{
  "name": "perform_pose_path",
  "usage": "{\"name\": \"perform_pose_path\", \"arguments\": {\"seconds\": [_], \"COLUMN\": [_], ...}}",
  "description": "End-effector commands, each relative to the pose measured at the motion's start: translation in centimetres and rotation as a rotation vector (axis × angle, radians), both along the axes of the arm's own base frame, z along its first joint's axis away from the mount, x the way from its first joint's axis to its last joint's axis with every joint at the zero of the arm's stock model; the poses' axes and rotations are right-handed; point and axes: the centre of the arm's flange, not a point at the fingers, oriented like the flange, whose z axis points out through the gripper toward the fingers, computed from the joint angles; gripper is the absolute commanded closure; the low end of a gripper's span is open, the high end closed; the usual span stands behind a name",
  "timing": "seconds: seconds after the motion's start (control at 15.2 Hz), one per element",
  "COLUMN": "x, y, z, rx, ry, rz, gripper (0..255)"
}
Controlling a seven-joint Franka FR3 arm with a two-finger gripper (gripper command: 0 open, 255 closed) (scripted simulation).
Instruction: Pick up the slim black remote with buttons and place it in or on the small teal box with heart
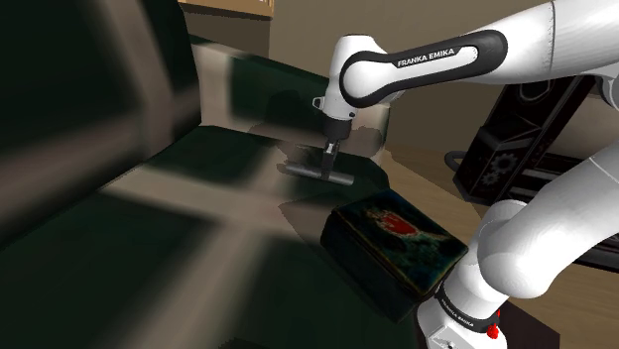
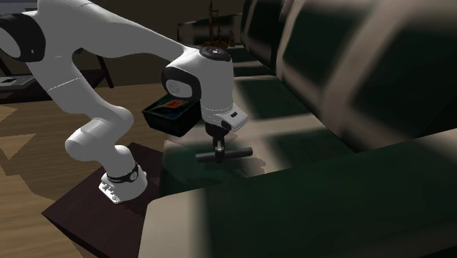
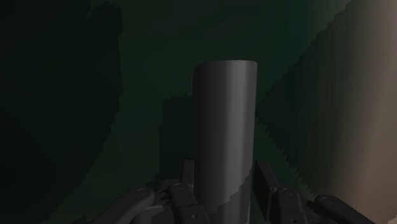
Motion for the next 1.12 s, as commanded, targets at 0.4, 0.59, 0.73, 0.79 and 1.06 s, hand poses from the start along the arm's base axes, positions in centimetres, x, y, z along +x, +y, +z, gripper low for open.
{"name": "perform_pose_path", "arguments": {"seconds": [0.4, 0.59, 0.73, 0.79, 1.06], "x": [0.0, 0.0, 0.0, 0.0, 0.0], "y": [0.1, 0.1, 0.1, 0.1, 0.1], "z": [0.4, 1.9, 3.0, 3.5, 5.6], "rx": [0.0, 0.0, 0.0, 0.0, 0.0], "ry": [0.004, 0.004, 0.004, 0.004, 0.004], "rz": [0.001, 0.001, 0.001, 0.001, 0.001], "gripper": [255, 255, 255, 255, 255]}}
